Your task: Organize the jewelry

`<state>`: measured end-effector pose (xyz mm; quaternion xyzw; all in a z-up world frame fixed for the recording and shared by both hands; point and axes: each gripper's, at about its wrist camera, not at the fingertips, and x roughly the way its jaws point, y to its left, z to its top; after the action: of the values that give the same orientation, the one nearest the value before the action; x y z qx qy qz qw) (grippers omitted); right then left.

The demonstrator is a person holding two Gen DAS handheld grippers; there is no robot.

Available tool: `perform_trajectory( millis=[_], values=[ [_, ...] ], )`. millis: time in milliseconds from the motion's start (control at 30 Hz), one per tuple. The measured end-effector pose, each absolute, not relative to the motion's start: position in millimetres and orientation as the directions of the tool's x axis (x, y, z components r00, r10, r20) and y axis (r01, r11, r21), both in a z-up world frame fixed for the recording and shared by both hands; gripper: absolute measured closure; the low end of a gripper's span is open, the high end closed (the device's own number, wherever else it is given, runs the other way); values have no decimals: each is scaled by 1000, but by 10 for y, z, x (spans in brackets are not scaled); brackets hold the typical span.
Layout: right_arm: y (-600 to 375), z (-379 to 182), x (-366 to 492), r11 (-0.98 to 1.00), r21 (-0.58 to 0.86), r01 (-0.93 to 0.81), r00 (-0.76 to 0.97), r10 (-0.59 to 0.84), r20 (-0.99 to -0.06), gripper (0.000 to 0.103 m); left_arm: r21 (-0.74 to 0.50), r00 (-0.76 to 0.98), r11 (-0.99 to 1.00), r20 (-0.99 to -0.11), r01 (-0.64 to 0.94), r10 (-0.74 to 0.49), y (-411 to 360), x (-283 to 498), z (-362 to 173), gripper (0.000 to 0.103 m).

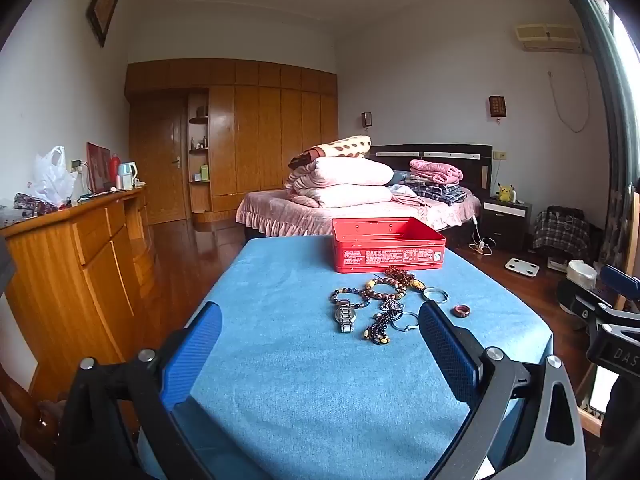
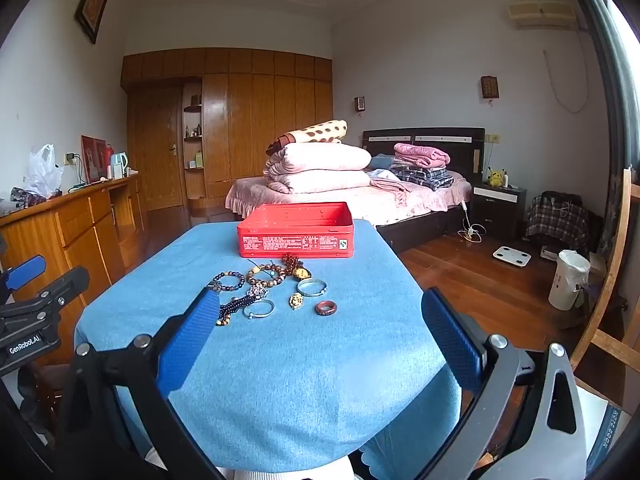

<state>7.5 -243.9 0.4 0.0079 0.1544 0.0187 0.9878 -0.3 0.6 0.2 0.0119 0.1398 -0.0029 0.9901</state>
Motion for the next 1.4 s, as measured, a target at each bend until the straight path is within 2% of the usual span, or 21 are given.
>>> perform_trajectory(
  millis=[1400],
  values=[
    [-2465, 3, 77, 999, 25, -34, 951, 41, -307, 5, 22, 960, 1000, -281, 6, 0, 17, 4, 20, 6]
  ],
)
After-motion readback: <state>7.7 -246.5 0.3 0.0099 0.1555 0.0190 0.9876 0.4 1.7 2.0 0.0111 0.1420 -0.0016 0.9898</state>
